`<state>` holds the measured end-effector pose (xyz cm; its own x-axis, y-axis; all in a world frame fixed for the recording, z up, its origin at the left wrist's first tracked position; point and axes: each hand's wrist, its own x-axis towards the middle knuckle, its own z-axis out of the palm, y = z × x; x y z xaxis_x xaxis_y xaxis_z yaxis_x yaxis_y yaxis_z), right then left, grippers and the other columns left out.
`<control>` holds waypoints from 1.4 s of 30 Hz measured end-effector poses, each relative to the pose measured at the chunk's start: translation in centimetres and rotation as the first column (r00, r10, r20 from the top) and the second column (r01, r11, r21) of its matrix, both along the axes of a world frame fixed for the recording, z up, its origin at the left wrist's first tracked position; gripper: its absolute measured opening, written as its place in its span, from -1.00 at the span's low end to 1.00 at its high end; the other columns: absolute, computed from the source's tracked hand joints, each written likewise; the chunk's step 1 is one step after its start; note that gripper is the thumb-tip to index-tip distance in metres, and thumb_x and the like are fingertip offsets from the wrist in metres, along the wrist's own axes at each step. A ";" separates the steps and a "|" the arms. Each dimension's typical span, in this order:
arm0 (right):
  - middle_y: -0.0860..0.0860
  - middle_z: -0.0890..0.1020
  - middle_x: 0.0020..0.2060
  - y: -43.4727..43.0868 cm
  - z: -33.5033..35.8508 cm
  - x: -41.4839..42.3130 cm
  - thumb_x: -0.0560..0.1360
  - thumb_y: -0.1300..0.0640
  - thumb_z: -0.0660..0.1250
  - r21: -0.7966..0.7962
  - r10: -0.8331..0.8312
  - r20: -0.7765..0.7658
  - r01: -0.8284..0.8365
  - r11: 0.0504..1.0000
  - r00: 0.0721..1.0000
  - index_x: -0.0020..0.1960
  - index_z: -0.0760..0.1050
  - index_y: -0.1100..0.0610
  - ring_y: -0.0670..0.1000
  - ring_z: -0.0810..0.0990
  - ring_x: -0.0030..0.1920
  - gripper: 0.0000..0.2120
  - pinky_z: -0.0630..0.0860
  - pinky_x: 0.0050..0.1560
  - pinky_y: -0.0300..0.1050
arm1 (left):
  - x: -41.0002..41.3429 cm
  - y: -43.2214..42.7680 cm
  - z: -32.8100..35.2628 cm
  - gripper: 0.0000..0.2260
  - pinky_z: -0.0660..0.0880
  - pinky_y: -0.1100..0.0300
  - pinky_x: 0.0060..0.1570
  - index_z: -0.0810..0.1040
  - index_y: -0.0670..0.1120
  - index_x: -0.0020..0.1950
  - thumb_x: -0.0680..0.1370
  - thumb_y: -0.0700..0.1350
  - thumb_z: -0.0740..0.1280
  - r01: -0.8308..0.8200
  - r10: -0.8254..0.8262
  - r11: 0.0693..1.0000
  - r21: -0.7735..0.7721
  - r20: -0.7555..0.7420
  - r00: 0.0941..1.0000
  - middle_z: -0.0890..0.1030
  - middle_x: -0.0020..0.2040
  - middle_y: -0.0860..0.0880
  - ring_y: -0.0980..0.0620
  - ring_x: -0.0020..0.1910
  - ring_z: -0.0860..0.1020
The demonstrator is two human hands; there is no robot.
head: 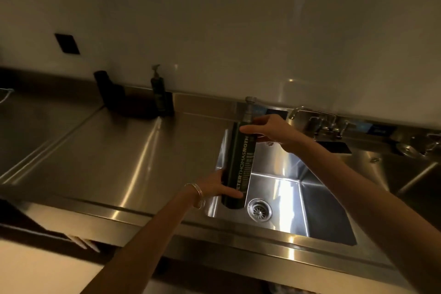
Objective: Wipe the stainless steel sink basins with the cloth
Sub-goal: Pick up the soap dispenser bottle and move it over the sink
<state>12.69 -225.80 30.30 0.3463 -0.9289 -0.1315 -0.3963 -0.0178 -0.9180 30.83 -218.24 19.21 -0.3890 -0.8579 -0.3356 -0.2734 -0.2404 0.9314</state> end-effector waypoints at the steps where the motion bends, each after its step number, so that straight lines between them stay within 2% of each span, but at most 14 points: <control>1: 0.07 0.68 -0.14 -0.2 -0.2 1.9 0.37 0.07 0.49 -0.025 -0.020 -0.016 0.019 1.000 1.000 -0.06 0.59 0.20 -0.08 0.66 -0.17 -0.75 0.55 -0.24 -0.35 | 1.7 -0.2 -0.1 -0.46 0.50 0.29 0.02 0.38 0.02 0.24 0.35 -0.23 0.51 -0.034 0.035 0.999 -0.019 0.015 0.999 0.54 0.10 0.08 0.09 0.13 0.53; 5: 0.03 0.65 -0.16 -0.8 -0.6 9.8 0.28 -0.07 0.53 -0.139 -0.083 -0.105 0.069 0.988 0.991 -0.14 0.53 0.08 -0.04 0.64 -0.14 -0.69 0.60 -0.13 -0.21 | 8.0 -1.4 -0.5 -0.31 0.44 0.07 0.20 0.31 -0.10 0.33 0.30 -0.23 0.55 -0.206 0.220 0.968 -0.143 0.089 0.972 0.50 0.22 -0.07 -0.04 0.22 0.48; 9: -0.06 0.60 -0.19 -1.5 -0.4 15.8 0.23 -0.19 0.53 -0.244 -0.167 -0.193 0.117 0.963 0.967 -0.13 0.45 0.03 -0.07 0.61 -0.16 -0.58 0.59 -0.16 -0.17 | 13.5 -3.0 -0.5 -0.45 0.48 0.14 0.05 0.37 -0.07 0.12 0.26 -0.25 0.56 -0.260 0.287 0.943 -0.207 0.112 0.951 0.52 -0.02 0.07 -0.02 0.05 0.50; 13: -0.10 0.59 -0.27 -2.7 0.3 18.9 0.34 -0.09 0.50 -0.155 -0.117 -0.169 0.091 0.984 0.979 -0.22 0.47 -0.01 -0.15 0.58 -0.24 -0.75 0.57 -0.26 -0.29 | 17.5 -4.6 -0.6 -0.44 0.47 0.25 -0.08 0.40 -0.14 0.15 0.25 -0.26 0.57 -0.260 0.276 0.952 -0.163 0.082 0.958 0.51 -0.06 0.07 0.03 0.00 0.51; 17: 0.05 0.60 0.01 -5.2 0.3 20.2 0.43 0.10 0.45 0.029 -0.055 -0.082 0.057 0.998 0.995 0.16 0.49 0.19 0.04 0.60 0.05 -0.65 0.57 -0.01 -0.13 | 19.6 -7.0 -0.8 -0.44 0.48 0.35 -0.18 0.42 -0.18 0.22 0.28 -0.33 0.53 -0.251 0.255 0.962 -0.107 0.032 0.966 0.53 -0.01 0.01 0.05 -0.03 0.52; 20: 0.07 0.55 0.12 -7.7 -0.1 20.9 0.45 0.17 0.42 0.082 -0.026 -0.031 0.028 0.996 0.999 0.32 0.39 0.21 0.05 0.56 0.11 -0.52 0.55 0.07 -0.10 | 20.4 -8.9 -0.9 -0.47 0.47 0.40 -0.27 0.43 -0.15 0.23 0.32 -0.33 0.51 -0.231 0.233 0.970 -0.080 0.011 0.972 0.53 0.01 -0.01 0.09 -0.05 0.52; 24: 0.00 0.56 0.03 -11.6 -0.5 21.7 0.49 0.16 0.37 0.075 0.036 -0.014 -0.035 0.997 0.999 0.19 0.45 0.09 -0.06 0.57 0.01 -0.71 0.53 0.12 -0.09 | 21.2 -11.9 -1.3 -0.48 0.47 0.39 -0.17 0.42 -0.15 0.28 0.36 -0.33 0.47 -0.198 0.199 0.979 -0.046 0.012 0.980 0.55 0.14 -0.10 0.07 0.02 0.52; 27: -0.05 0.59 -0.04 -14.3 -0.6 22.5 0.50 0.13 0.36 0.065 0.039 0.015 -0.040 0.997 0.999 0.07 0.49 0.02 -0.10 0.58 -0.03 -0.84 0.53 0.03 -0.20 | 21.5 -14.4 -1.3 -0.49 0.46 0.35 -0.13 0.42 -0.14 0.26 0.36 -0.31 0.48 -0.242 0.243 0.969 -0.044 0.012 0.970 0.54 0.14 -0.09 0.07 0.02 0.51; 29: 0.01 0.61 -0.01 -15.8 -0.5 23.3 0.52 0.08 0.34 0.040 -0.032 0.077 0.029 0.999 0.997 0.10 0.52 0.10 -0.05 0.59 0.01 -0.81 0.53 0.00 -0.23 | 21.7 -15.7 -1.3 -0.47 0.47 0.35 -0.16 0.41 -0.15 0.26 0.34 -0.30 0.50 -0.305 0.306 0.951 -0.057 0.013 0.952 0.51 0.10 -0.06 0.07 -0.01 0.50; 31: 0.07 0.62 0.04 -17.5 -0.2 24.2 0.54 0.03 0.30 0.019 -0.163 0.140 0.162 0.987 0.977 0.18 0.52 0.21 0.00 0.60 0.05 -0.69 0.55 -0.01 -0.18 | 22.0 -17.1 -1.6 -0.43 0.47 0.26 -0.04 0.40 -0.20 0.27 0.32 -0.31 0.51 -0.362 0.365 0.929 -0.083 0.025 0.931 0.51 0.13 -0.09 0.03 0.03 0.49; 33: 0.07 0.62 0.02 -19.0 0.4 25.0 0.56 0.00 0.26 0.059 -0.266 0.183 0.259 0.964 0.946 0.19 0.51 0.25 0.01 0.59 0.04 -0.64 0.52 -0.07 -0.18 | 22.3 -18.5 -1.8 -0.41 0.45 0.20 0.03 0.39 -0.21 0.28 0.31 -0.30 0.53 -0.389 0.394 0.916 -0.099 0.035 0.919 0.50 0.15 -0.12 -0.01 0.07 0.49; 35: 0.06 0.62 0.01 -20.5 0.9 25.8 0.59 -0.03 0.20 0.135 -0.292 0.226 0.267 0.954 0.929 0.13 0.54 0.23 0.02 0.60 0.05 -0.66 0.50 0.02 -0.11 | 22.8 -19.8 -2.0 -0.40 0.44 0.21 0.04 0.38 -0.21 0.29 0.31 -0.30 0.53 -0.372 0.378 0.922 -0.110 0.045 0.925 0.49 0.17 -0.12 -0.02 0.09 0.49; 39: 0.04 0.61 0.01 -22.5 1.8 27.4 0.63 -0.07 0.08 0.261 -0.358 0.273 0.290 0.921 0.893 -0.06 0.55 0.14 0.00 0.57 0.04 -0.62 0.46 0.05 -0.09 | 23.7 -22.1 -2.2 -0.37 0.45 0.28 0.00 0.37 -0.19 0.32 0.31 -0.30 0.53 -0.331 0.336 0.933 -0.141 0.016 0.942 0.51 0.19 -0.11 0.06 0.02 0.48; 42: 0.04 0.58 0.04 -23.4 1.9 28.7 0.63 -0.07 0.06 0.322 -0.430 0.286 0.337 0.885 0.856 0.02 0.53 0.17 0.03 0.54 0.08 -0.62 0.43 0.13 -0.07 | 24.5 -23.3 -2.6 -0.37 0.50 0.40 -0.17 0.38 -0.19 0.30 0.29 -0.30 0.54 -0.293 0.303 0.937 -0.193 0.028 0.952 0.52 0.15 -0.10 0.08 -0.01 0.48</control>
